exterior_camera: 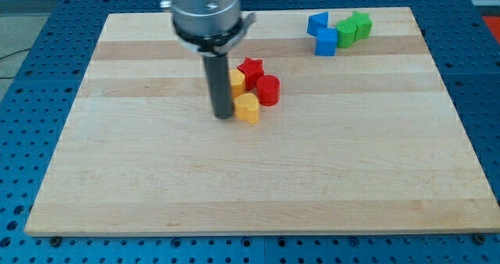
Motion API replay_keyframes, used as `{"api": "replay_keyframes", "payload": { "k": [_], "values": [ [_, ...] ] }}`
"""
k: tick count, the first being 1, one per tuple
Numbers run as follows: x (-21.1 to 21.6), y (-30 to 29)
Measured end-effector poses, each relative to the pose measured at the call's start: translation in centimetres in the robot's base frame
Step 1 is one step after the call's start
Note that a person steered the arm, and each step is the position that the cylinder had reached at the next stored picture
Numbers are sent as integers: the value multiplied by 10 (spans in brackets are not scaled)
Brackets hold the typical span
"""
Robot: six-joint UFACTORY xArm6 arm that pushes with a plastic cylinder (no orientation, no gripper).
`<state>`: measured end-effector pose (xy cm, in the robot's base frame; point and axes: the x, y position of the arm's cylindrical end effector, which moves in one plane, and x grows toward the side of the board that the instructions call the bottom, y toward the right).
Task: Move the yellow heart into the group of blocks
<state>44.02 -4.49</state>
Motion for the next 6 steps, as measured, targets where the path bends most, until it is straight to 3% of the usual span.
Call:
{"api": "replay_keyframes", "payload": {
  "k": [1,2,4,5,6],
  "values": [
    [42,-1],
    [60,40],
    [11,44],
    [12,22],
    [28,69]
  ]
}}
